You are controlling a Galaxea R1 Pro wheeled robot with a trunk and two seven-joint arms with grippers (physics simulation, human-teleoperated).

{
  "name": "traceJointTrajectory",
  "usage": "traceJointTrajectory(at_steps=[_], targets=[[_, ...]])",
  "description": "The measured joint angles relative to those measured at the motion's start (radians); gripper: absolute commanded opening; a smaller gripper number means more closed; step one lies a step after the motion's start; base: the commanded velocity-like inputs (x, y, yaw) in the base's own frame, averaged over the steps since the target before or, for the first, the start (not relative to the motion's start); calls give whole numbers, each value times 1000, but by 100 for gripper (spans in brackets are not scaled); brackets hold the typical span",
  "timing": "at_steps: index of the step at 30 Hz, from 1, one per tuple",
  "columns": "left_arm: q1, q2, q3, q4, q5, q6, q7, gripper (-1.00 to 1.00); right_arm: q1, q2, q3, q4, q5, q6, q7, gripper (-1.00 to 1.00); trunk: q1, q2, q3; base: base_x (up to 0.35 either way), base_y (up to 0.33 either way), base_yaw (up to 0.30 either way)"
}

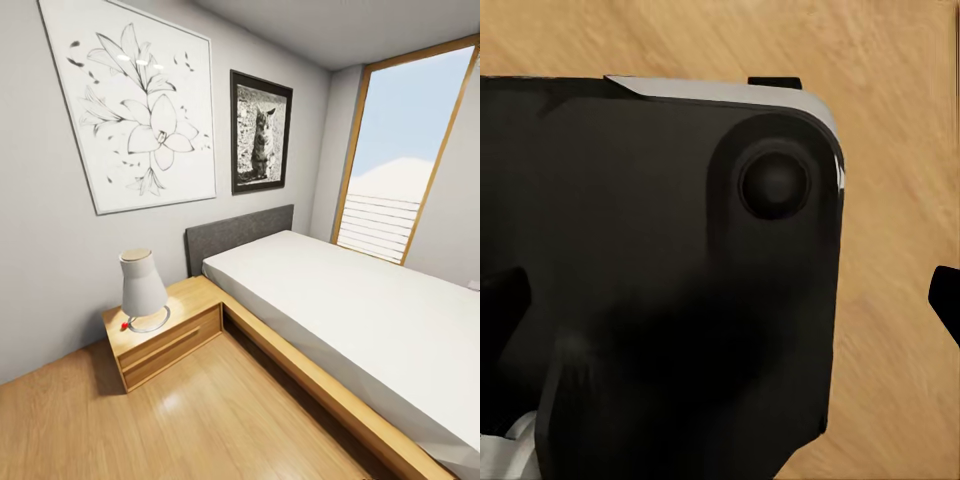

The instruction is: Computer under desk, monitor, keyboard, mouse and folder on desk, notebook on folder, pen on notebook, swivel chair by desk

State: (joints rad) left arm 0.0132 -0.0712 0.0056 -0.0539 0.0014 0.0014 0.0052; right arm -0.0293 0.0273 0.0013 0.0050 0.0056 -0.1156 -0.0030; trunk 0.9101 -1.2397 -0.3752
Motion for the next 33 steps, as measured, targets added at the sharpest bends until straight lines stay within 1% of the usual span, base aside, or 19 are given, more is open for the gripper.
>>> traceJointTrajectory(at_steps=[7,8,9,11,12,13,14,15,19,21,23,24,25,26,28,29,30,33], targets=[[0,6,-1,-25,3,-2,0,100,0,-2,0,-1,2,-39,0,100,-27,49,22,0,0,-235],[0,8,-1,-50,5,-3,0,100,0,-2,0,-1,3,-224,0,100,-31,56,25,0,0,-275],[0,11,-1,-62,8,-3,0,100,0,-3,0,-1,4,-271,0,100,-35,63,28,0,0,-277],[0,15,-1,-77,10,-3,0,100,0,-3,0,0,4,-313,0,100,-42,77,35,0,0,-278],[0,18,-1,-99,11,-3,0,100,1,-3,0,1,4,-351,0,100,-46,84,38,0,0,-271],[0,20,-1,-113,12,-3,0,100,1,-4,0,1,4,-370,0,100,-50,91,41,0,0,-240],[-1,22,1,-170,13,-1,2,100,1,-7,0,0,3,-425,0,100,-54,98,45,0,0,-224],[0,23,1,-200,15,-1,2,100,1,-8,-1,-2,2,-442,-1,100,-58,105,48,0,0,-217],[1,25,1,-255,22,0,3,100,1,-17,-5,-9,0,-465,-3,100,-73,133,64,0,0,-195],[1,25,2,-270,26,-1,3,100,1,-29,-7,-41,-3,-470,-3,100,-81,147,73,0,0,-139],[-5,24,2,-287,33,-2,3,100,1,-34,-7,-65,-4,-471,-4,100,-88,161,81,0,0,-105],[-20,23,3,-342,46,-2,3,100,1,-35,-8,-87,-6,-471,-4,100,-92,168,84,0,0,-87],[-26,22,3,-380,53,-3,3,100,1,-34,-8,-104,-7,-471,-4,100,-96,175,88,0,0,-89],[-27,22,3,-398,57,-3,3,100,1,-33,-9,-116,-8,-471,-4,100,-100,182,91,0,0,-97],[-31,20,4,-446,66,-3,3,100,1,-27,-11,-153,-9,-470,-5,100,-107,196,97,0,0,-107],[-33,18,4,-469,71,-3,2,100,0,-19,-11,-177,-9,-470,-5,100,-111,203,100,0,0,-184],[-35,23,5,-498,77,-4,-7,100,-1,11,-11,-256,-8,-469,-5,100,-115,210,102,0,0,-201],[-36,44,7,-497,80,-4,-9,100,0,17,-18,-277,-14,-471,-5,100,-115,211,100,0,0,-236]])
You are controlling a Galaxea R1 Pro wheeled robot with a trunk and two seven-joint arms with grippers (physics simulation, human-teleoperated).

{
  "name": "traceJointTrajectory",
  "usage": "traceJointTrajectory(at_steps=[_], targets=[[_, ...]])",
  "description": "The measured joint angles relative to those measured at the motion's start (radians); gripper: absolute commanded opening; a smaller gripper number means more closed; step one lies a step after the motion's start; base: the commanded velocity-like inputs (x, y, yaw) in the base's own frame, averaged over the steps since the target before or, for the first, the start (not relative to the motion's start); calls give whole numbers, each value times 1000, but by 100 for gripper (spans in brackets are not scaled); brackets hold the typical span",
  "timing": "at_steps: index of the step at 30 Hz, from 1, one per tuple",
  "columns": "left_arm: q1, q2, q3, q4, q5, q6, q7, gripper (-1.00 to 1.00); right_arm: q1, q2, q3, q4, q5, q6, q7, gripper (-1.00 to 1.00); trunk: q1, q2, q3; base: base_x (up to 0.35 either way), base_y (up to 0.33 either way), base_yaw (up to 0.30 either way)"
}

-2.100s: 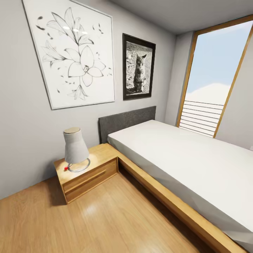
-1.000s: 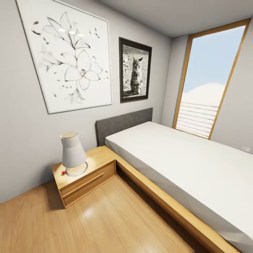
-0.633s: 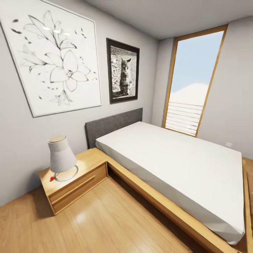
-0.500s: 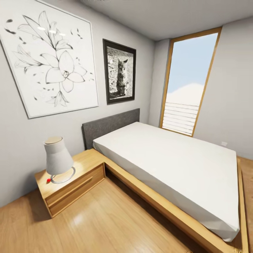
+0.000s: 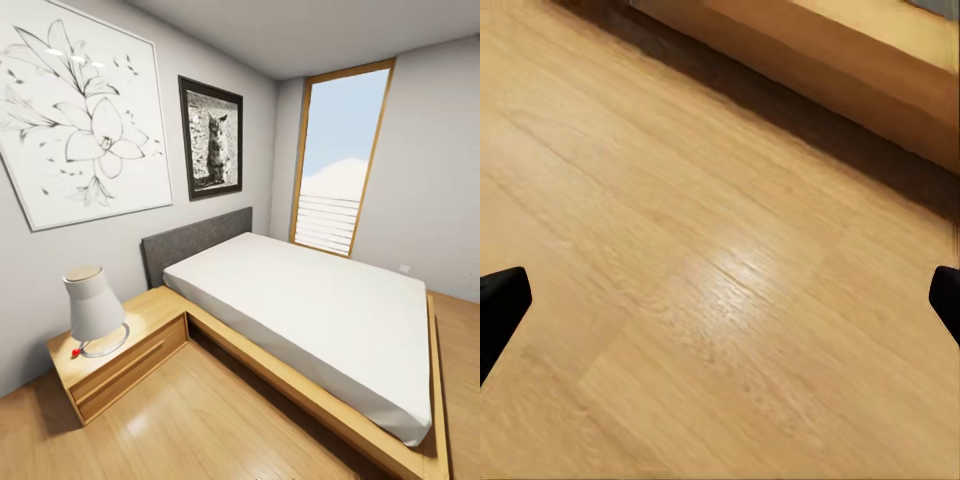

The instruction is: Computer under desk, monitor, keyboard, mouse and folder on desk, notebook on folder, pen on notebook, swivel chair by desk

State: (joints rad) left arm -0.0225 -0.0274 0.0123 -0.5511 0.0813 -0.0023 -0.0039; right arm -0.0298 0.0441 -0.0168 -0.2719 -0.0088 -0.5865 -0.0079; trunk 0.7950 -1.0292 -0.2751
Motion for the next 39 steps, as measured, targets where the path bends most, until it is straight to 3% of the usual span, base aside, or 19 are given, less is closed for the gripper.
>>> traceJointTrajectory(at_steps=[5,25,30,31,34,39], targets=[[0,14,-3,18,8,-1,-16,100,0,-1,-1,62,2,-39,2,100,0,0,-1,4,0,-291],[0,14,-7,64,5,0,-28,100,0,-4,3,68,6,-41,4,100,0,0,-1,1,0,-300],[0,15,-6,134,5,-5,-27,100,-10,-56,-1,55,0,-42,3,100,0,0,-1,0,0,-300],[0,16,-6,145,5,-18,-25,100,-17,-67,-1,54,-1,-42,3,100,0,0,-1,0,0,-300],[0,16,-4,164,9,-168,-19,100,-29,-86,-2,56,-1,-40,2,100,0,0,-1,0,0,-300],[0,15,-5,165,9,-192,-20,100,-30,-86,-2,59,-2,-39,1,100,0,0,-1,0,0,-300]])
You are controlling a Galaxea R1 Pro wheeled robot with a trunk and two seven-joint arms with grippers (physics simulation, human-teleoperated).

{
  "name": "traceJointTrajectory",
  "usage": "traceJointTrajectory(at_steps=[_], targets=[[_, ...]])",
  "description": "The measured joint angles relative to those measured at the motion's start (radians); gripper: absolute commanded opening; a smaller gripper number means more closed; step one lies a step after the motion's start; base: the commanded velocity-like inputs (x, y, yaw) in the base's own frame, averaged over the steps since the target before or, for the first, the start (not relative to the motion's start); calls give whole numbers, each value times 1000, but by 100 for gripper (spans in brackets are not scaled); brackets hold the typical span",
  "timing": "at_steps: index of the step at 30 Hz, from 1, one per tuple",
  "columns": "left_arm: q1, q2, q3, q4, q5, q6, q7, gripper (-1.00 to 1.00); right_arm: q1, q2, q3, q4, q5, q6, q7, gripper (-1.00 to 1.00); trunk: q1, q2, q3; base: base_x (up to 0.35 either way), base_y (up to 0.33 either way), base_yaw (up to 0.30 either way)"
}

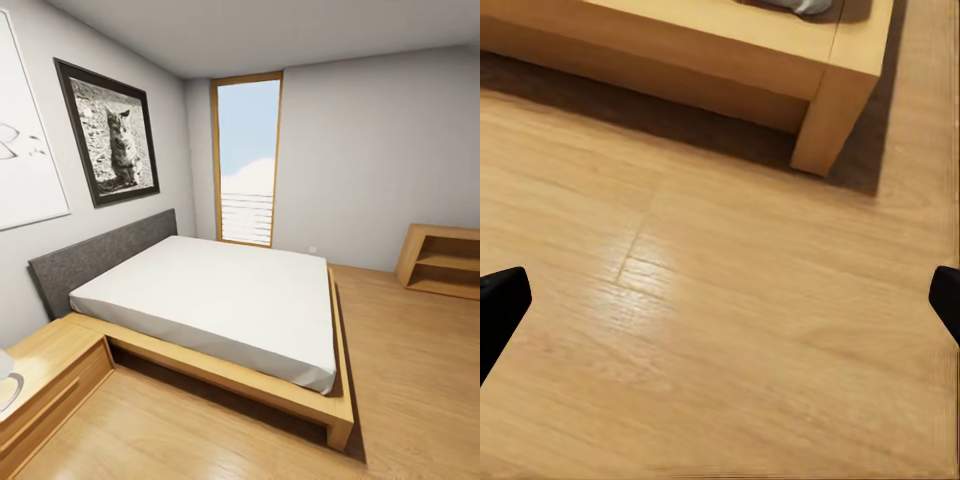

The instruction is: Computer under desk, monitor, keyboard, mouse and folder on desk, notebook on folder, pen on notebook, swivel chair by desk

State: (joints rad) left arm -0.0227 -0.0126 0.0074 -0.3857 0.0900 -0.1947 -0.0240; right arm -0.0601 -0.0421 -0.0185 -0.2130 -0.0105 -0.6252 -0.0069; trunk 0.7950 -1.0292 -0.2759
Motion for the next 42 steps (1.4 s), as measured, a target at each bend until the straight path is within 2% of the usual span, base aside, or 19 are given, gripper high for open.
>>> traceJointTrajectory(at_steps=[7,8,9,10,14,16,22,27,32,42], targets=[[0,-3,-4,-6,-4,-6,0,100,-3,-1,-2,-5,-6,-2,-2,100,0,0,0,0,0,-300],[0,-4,-2,-24,1,-6,1,100,-11,5,-6,-7,-27,-2,-3,100,0,0,0,0,0,-300],[0,-5,-1,-46,20,-6,2,100,-27,22,-8,-8,-58,-2,-4,100,0,0,0,0,0,-300],[0,-15,1,-70,127,-5,3,100,-85,46,-7,-5,-142,0,-1,100,0,0,0,0,0,-300],[0,-16,2,-65,195,-5,1,100,-125,51,-9,1,-177,-3,-1,100,0,0,0,0,0,-300],[0,-15,2,-62,207,-5,0,100,-130,49,-10,5,-181,-4,-1,100,0,0,0,0,0,-300],[0,-15,0,-53,217,-7,-2,100,-135,34,-9,8,-183,-5,0,100,0,0,0,0,1,-300],[0,-15,1,-33,218,-8,-1,100,-135,38,3,16,-175,-5,2,100,0,0,0,0,32,-275],[0,-15,1,-25,218,-8,-1,100,-136,40,15,31,-173,-4,7,100,0,0,0,0,11,-63],[0,-16,-1,-24,218,-7,0,100,-135,40,15,30,-172,-8,6,100,0,0,3,0,93,-139]])
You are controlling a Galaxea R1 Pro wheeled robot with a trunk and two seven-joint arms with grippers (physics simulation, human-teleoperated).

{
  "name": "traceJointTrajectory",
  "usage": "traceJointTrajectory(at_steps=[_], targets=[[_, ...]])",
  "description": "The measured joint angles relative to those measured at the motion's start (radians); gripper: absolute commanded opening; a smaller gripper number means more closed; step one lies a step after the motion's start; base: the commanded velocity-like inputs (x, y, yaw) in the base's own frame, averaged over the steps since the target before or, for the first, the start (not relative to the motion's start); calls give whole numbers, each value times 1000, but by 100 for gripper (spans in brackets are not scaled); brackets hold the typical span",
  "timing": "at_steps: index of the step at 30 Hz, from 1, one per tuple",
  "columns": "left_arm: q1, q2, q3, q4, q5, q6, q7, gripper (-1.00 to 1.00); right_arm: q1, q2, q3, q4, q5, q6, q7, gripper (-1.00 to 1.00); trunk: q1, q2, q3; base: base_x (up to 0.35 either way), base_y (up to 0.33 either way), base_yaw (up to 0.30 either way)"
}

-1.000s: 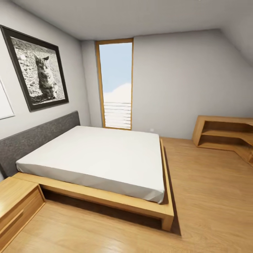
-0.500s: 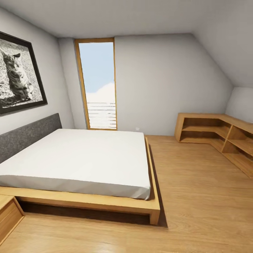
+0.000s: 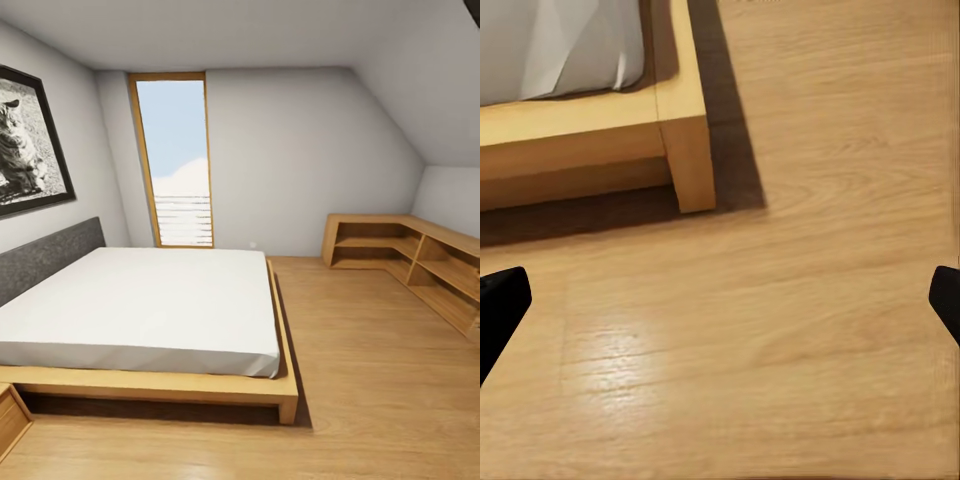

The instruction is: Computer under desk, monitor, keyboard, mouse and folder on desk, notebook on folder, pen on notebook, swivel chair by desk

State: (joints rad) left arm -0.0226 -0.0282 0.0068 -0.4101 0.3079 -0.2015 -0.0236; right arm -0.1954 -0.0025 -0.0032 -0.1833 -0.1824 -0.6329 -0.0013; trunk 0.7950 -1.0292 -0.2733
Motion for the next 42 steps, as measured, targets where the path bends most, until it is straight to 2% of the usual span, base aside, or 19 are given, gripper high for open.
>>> traceJointTrajectory(at_steps=[10,23,42], targets=[[0,-1,-1,6,0,0,0,100,0,-1,0,0,0,1,0,100,0,0,6,0,138,-254],[0,-1,-1,13,0,0,0,100,0,-2,0,0,0,-1,-3,100,0,0,9,0,13,-97],[0,-2,-1,14,0,0,0,100,0,-3,1,1,1,0,-3,100,0,0,24,-70,243,-264]])
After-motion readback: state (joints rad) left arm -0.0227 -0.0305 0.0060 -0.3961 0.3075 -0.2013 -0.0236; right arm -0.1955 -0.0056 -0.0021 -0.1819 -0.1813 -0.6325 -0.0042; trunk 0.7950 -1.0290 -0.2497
